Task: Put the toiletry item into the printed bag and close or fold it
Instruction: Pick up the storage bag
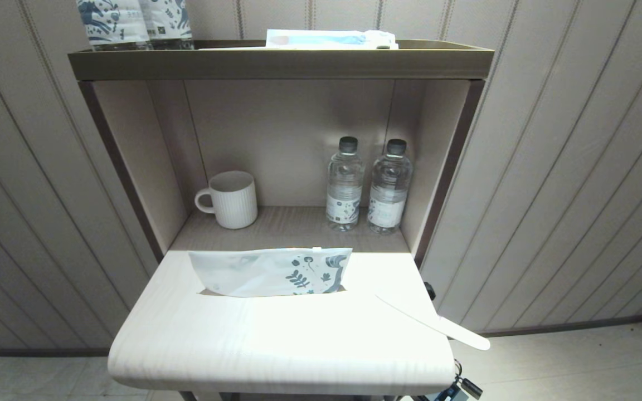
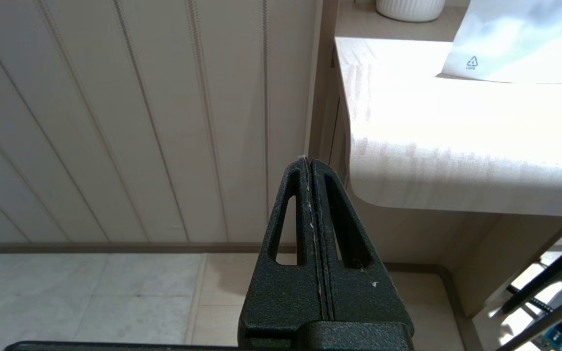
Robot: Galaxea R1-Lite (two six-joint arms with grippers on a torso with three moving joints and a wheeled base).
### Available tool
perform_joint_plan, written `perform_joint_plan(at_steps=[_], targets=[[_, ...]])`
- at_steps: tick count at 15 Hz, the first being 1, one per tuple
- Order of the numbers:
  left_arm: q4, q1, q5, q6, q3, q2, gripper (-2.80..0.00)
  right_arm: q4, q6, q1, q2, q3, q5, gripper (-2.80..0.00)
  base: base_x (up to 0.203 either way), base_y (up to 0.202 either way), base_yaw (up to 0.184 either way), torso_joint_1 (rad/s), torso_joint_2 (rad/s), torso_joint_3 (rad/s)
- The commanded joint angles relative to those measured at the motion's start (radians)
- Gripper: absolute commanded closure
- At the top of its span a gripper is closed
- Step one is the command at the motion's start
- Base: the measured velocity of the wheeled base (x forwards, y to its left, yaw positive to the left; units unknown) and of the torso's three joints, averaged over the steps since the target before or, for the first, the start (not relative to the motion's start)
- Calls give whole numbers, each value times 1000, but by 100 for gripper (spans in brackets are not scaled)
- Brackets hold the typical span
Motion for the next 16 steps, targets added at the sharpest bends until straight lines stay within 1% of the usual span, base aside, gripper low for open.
perform_joint_plan(at_steps=[1,4,5,6,8,9,10,11,15,16], targets=[[0,1,0,0,0,2,0,-1,-1,0,0,0,0,0,0,0,0,0,0,0],[1,0,-1,6,-3,2,0,6,-20,0,1,-16,4,0,0,0,0,0,0,0],[1,0,-1,6,-3,2,0,26,-17,0,2,-68,5,0,0,0,0,0,0,0],[1,0,-1,7,-3,2,0,83,-15,-1,3,-165,10,0,0,0,0,0,0,0],[8,0,0,9,-5,0,0,253,-1,-1,46,-479,66,0,0,0,0,0,0,0],[9,0,0,9,-6,0,0,317,17,1,101,-624,96,0,0,0,0,0,0,0],[9,-1,-1,9,-6,0,0,366,37,12,192,-743,122,0,0,0,0,0,0,0],[9,0,0,9,-6,0,0,401,54,34,314,-823,141,0,0,0,0,0,0,0],[9,-2,0,9,-6,0,0,484,126,160,803,-1077,190,0,0,0,0,0,0,0],[9,-2,0,9,-6,0,0,529,146,194,930,-1158,221,0,0,0,0,0,0,0]])
